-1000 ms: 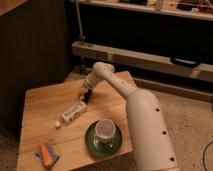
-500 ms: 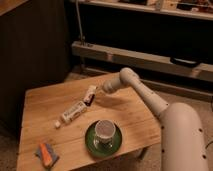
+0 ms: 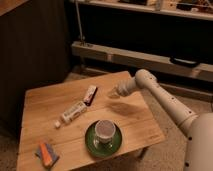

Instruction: Push the eraser across the table

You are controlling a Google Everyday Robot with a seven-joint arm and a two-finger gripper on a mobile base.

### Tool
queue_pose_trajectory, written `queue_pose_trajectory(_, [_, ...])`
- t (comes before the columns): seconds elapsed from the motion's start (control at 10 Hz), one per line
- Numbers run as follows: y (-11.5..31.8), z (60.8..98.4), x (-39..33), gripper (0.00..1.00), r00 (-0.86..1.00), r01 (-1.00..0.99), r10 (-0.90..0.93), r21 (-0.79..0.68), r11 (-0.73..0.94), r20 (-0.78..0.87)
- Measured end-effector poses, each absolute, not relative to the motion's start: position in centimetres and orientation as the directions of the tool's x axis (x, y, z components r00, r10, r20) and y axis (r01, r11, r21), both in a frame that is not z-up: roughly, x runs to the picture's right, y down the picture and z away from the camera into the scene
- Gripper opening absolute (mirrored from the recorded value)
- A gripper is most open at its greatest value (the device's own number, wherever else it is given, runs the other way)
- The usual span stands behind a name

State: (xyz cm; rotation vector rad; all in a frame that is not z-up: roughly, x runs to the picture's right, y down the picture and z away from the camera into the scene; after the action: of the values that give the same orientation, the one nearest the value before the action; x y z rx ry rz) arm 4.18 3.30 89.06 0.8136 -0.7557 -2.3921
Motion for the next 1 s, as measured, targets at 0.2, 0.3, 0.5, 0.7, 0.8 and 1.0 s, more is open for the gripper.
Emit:
queue_pose_trajectory(0.2, [2.4,89.1,2.8,0.00,-0.737,0.262,-0.565,0.614,-0.745,-0.371])
queue_pose_trajectory(0.3, [1.5,89.4,1.0,0.00,-0.761,0.247,-0.537,0.602,-0.759,-0.365])
queue_pose_trajectory(0.5, [-0.1,90.1,-3.2,0.00,-0.788,0.211,-0.495,0.595,-0.776,-0.367])
queue_pose_trajectory(0.7, [-1.6,91.3,-8.2,0.00,-0.805,0.160,-0.459,0.605,-0.780,-0.377])
queue_pose_trajectory(0.8, [-2.1,91.9,-10.0,0.00,-0.807,0.133,-0.447,0.618,-0.775,-0.387])
queue_pose_trajectory(1.0, [-2.1,93.1,-12.6,0.00,-0.810,0.085,-0.429,0.643,-0.761,-0.400])
